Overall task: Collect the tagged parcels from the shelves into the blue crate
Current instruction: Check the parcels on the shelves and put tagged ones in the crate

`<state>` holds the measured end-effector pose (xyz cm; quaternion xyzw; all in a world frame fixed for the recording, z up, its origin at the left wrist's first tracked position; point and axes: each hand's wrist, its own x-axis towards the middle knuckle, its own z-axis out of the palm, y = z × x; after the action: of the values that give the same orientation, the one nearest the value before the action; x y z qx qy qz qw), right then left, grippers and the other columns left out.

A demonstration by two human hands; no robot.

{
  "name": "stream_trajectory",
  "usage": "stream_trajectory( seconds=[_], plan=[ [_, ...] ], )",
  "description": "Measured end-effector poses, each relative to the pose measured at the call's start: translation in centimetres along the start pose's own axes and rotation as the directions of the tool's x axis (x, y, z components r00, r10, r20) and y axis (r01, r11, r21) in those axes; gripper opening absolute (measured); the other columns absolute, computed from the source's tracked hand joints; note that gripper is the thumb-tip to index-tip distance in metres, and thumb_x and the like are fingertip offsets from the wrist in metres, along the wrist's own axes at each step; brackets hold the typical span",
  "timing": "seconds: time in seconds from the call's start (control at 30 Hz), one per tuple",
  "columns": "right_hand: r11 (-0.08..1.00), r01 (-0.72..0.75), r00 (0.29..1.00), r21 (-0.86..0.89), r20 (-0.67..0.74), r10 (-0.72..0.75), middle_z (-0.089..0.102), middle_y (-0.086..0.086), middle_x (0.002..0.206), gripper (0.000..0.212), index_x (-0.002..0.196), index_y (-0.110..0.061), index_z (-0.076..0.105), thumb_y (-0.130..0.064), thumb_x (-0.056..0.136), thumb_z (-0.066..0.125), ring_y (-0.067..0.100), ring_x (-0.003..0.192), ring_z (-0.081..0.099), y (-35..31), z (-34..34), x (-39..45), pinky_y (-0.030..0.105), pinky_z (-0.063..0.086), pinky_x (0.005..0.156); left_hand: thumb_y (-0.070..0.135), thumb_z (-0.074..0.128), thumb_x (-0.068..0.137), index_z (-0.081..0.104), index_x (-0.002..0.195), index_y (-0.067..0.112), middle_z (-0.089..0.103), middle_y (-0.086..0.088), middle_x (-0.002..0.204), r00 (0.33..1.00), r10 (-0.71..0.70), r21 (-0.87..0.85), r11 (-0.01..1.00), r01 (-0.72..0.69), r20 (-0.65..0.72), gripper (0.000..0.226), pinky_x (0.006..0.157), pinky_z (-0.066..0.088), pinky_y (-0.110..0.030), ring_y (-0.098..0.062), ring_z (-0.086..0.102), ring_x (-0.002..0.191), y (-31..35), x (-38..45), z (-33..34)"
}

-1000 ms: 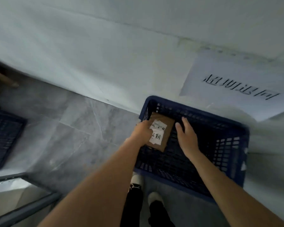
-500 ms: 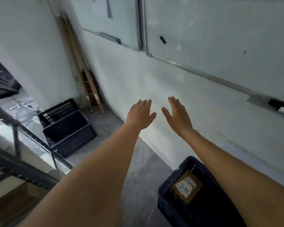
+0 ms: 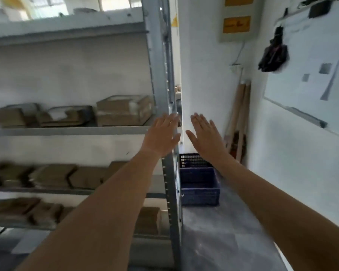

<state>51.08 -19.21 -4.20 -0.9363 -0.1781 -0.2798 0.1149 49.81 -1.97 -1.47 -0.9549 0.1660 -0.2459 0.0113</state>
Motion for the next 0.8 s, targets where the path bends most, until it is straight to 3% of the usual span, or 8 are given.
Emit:
stream_trajectory(
  seconds=[0.13, 0.27, 0.43, 0.57, 0.8],
  plan=[
    [0.973, 0.224, 0.971, 0.062, -0.104, -0.217, 0.045, 0.018, 0.147, 0.058, 0.142, 0.0, 0.042, -0.036, 0.1, 0.024, 0.029, 0.139, 0.039, -10.6, 1.9, 4.9, 0.047, 0.027, 0.117, 0.038, 0.034, 0.101, 0.012, 0.153, 0.016, 0.013, -0.005, 0.161, 0.984, -0.18, -0.001, 0.984, 0.18, -0.01, 0.061, 0.12, 0.01, -0.037, -0.021, 0.007, 0.149, -11.5, -4.2, -1.9],
    [0.942, 0.315, 0.947, 0.117, -0.105, -0.304, 0.028, 0.01, 0.158, 0.056, 0.151, -0.006, 0.028, -0.038, 0.104, 0.029, 0.022, 0.148, 0.02, -19.6, 4.7, 9.4, 0.04, 0.01, 0.121, 0.039, 0.035, 0.101, 0.015, 0.153, 0.012, 0.014, -0.006, 0.161, 0.939, -0.34, 0.07, 0.937, 0.343, -0.044, 0.062, 0.121, 0.009, -0.037, -0.022, 0.006, 0.149, -21.7, -9.2, -3.7],
    [0.923, 0.336, 0.939, 0.186, 0.003, -0.343, 0.019, 0.01, 0.161, 0.059, 0.153, -0.007, 0.02, -0.04, 0.104, 0.026, 0.021, 0.15, 0.012, -29.6, 8.3, 14.1, 0.038, 0.009, 0.122, 0.044, 0.034, 0.1, 0.012, 0.153, 0.012, 0.013, -0.006, 0.161, 0.867, -0.495, 0.173, 0.85, 0.497, -0.058, 0.066, 0.121, 0.009, -0.037, -0.023, 0.006, 0.149, -32.3, -16.3, -5.7],
    [0.884, 0.401, 0.907, 0.241, 0.033, -0.42, 0.019, 0.01, 0.161, 0.059, 0.153, -0.008, 0.019, -0.039, 0.104, 0.03, 0.022, 0.15, 0.012, -36.9, 11.0, 16.1, 0.04, 0.008, 0.121, 0.046, 0.035, 0.099, 0.015, 0.152, 0.013, 0.016, -0.008, 0.16, 0.791, -0.606, 0.226, 0.762, 0.607, -0.084, 0.066, 0.121, 0.009, -0.04, -0.024, 0.009, 0.149, -38.7, -20.6, -7.9],
    [0.816, 0.483, 0.843, 0.319, 0.084, -0.531, 0.014, 0.009, 0.162, 0.061, 0.154, -0.008, 0.016, -0.041, 0.104, 0.028, 0.022, 0.15, 0.009, -45.6, 16.6, 19.7, 0.039, 0.006, 0.121, 0.047, 0.03, 0.1, 0.008, 0.154, 0.015, 0.006, -0.005, 0.162, 0.721, -0.689, 0.282, 0.679, 0.678, -0.073, 0.066, 0.121, 0.002, -0.04, -0.021, 0.0, 0.149, -45.1, -23.0, -7.6]
  ],
)
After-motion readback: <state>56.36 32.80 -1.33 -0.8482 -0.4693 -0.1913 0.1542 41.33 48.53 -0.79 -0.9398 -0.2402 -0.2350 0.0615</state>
